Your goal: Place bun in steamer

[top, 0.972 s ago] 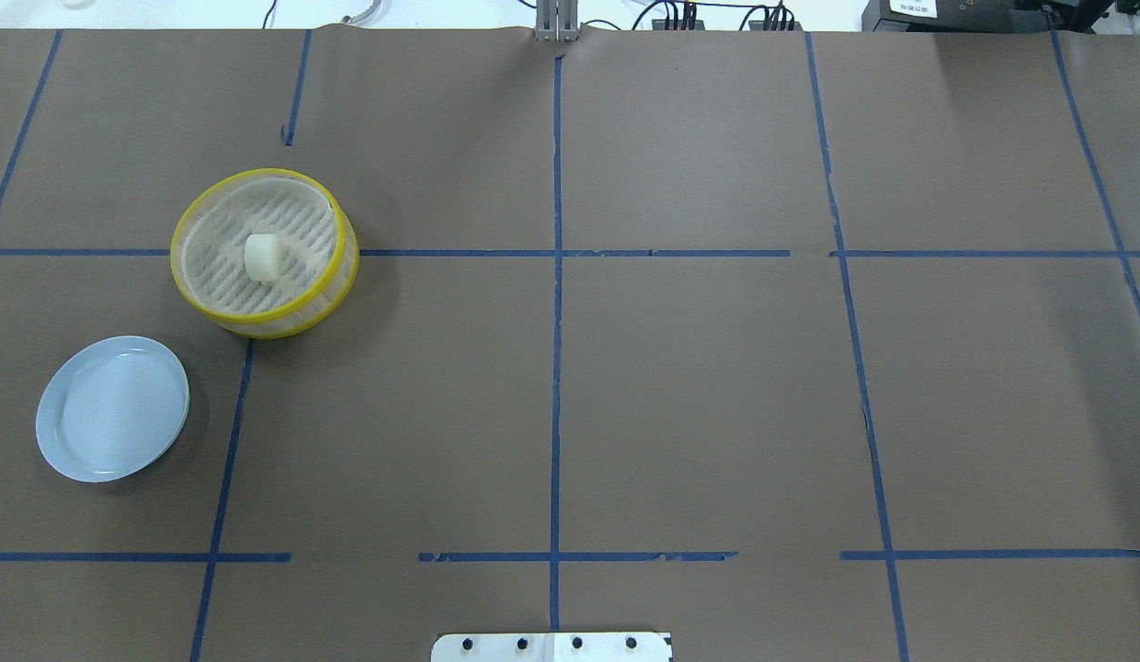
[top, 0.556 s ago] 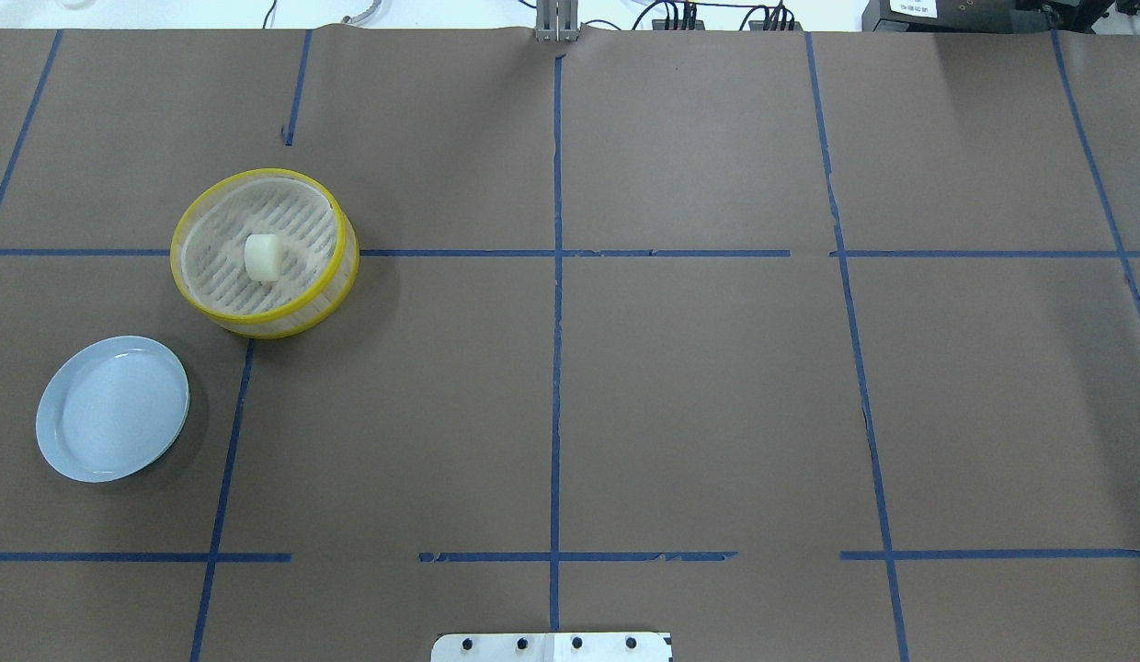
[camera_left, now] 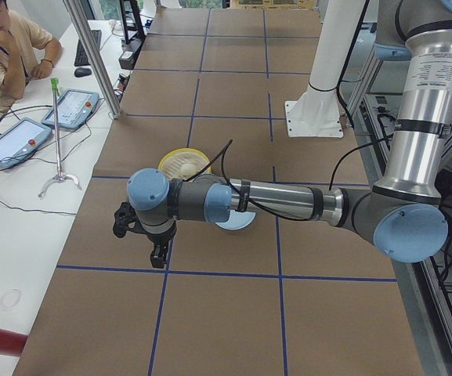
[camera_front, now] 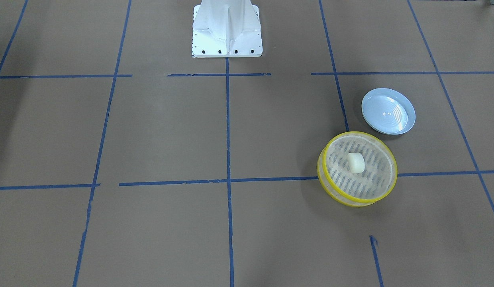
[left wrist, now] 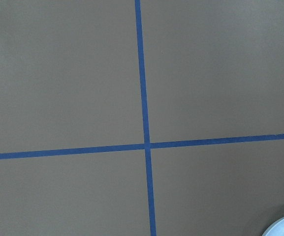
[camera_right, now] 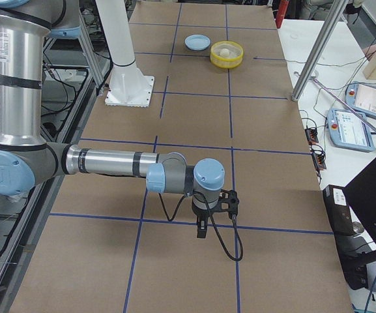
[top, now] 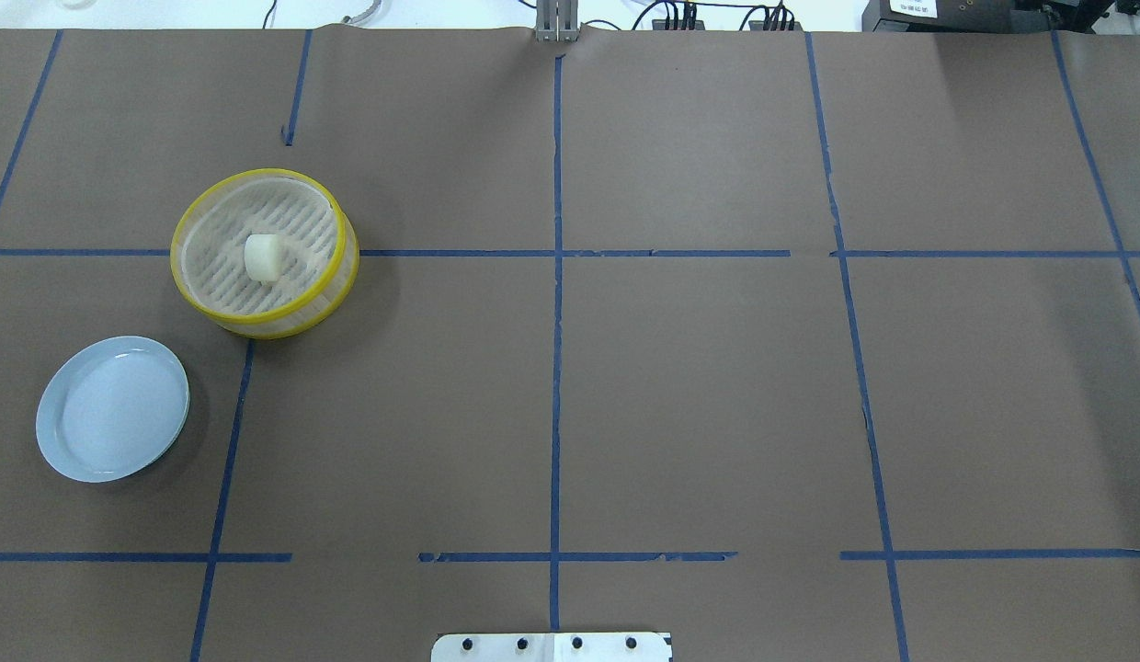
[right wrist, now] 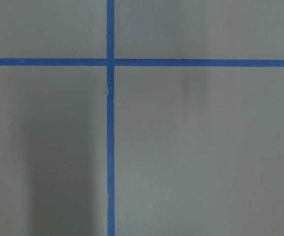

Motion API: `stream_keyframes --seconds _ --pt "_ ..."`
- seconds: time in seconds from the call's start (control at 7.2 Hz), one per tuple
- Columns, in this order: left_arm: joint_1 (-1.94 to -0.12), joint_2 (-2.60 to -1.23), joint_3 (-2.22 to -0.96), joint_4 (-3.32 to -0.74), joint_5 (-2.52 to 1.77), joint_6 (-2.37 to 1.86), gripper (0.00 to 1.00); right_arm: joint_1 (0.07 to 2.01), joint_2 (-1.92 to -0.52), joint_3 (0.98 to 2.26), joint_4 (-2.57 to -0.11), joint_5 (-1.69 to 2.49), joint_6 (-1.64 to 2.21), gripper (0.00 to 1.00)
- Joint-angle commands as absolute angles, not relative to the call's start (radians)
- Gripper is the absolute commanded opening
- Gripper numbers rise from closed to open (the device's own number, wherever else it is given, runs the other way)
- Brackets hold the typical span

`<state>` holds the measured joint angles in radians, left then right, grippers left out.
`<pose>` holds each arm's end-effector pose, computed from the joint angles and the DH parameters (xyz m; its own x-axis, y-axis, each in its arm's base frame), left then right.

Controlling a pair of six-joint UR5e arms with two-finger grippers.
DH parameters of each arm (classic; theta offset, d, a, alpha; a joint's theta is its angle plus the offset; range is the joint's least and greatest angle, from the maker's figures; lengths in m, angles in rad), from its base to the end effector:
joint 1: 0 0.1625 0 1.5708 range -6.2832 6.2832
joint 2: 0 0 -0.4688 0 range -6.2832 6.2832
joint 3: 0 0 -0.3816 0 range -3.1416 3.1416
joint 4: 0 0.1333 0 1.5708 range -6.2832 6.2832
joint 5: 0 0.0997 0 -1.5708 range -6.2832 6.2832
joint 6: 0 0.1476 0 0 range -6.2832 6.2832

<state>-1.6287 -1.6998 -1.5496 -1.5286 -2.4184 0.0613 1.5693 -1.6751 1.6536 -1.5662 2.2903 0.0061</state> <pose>-0.0542 -0.5434 0.6773 0.6658 0.0718 -0.7427 0.0170 0.9936 0.1113 0.0354 -0.4306 0.7496 0.7521 0.0161 0.6588 -0.0031 0.9998 -0.0209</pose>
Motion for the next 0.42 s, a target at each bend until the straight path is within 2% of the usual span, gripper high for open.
stream_keyframes --seconds 0.0,0.28 --pt "-1.629 -1.7 -1.555 -1.528 -2.416 0.061 1.0 1.569 -1.675 1.654 -1.566 2.29 0.006 1.0" --pt "-1.629 -1.7 -1.559 -1.528 -2.416 0.061 1.0 1.569 -1.675 1.654 -1.566 2.29 0.006 1.0"
